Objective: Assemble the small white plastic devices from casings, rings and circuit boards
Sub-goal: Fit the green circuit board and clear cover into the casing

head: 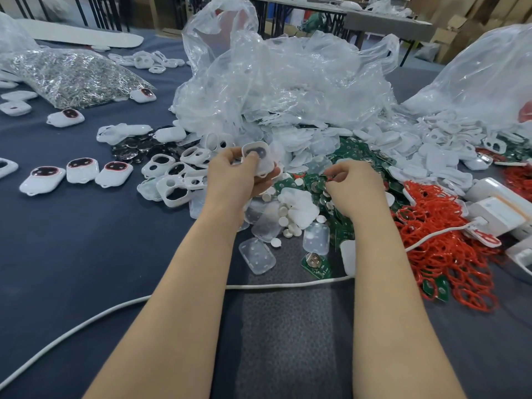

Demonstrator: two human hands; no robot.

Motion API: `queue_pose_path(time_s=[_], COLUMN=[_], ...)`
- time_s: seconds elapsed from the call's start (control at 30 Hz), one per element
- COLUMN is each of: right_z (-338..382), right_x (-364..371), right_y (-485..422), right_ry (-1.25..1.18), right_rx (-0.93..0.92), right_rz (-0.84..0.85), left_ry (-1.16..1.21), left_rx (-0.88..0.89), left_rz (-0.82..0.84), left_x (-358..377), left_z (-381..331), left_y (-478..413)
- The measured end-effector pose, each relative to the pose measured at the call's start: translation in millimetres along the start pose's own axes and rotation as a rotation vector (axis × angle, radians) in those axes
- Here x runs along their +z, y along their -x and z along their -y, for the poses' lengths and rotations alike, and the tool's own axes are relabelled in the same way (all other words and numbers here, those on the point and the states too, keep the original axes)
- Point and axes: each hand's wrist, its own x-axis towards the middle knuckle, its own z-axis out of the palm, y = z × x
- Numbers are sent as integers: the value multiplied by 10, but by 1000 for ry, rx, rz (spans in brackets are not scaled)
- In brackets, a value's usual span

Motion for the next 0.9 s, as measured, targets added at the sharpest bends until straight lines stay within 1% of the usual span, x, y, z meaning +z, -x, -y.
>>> queue_pose_path(time_s=[0.1, 0.2, 0.3, 0.57, 0.63, 0.67, 0.73, 0.83, 0.9], right_z=[49, 77, 107, 122, 111, 105, 101, 100, 115], right_x=[93, 183, 192, 183, 184, 177, 139, 50, -2], right_y=[-4, 1, 12, 12, 5, 6, 17, 14, 23], right_ry=[79, 156, 194, 192, 126, 54, -134, -370, -580], right_rx=[-47, -3, 21, 61, 17, -17, -64, -77, -69], right_rz=[2, 48, 12, 22, -13, -40, -96, -219, -204], left_ry=[-12, -30, -60, -85, -62, -48, -30, -13, -18], left_rx=[6, -7, -10, -25, -45, -56, -79, -118, -141], left_rz=[24, 32, 41, 52, 46, 44, 47, 63, 82], left_x=[-4, -4, 6, 32, 42, 42, 39, 39, 46], left_z=[-5, 4, 21, 34, 27, 21, 13, 17, 18], left_y=[10, 11, 8, 17, 18, 16, 5, -3, -9])
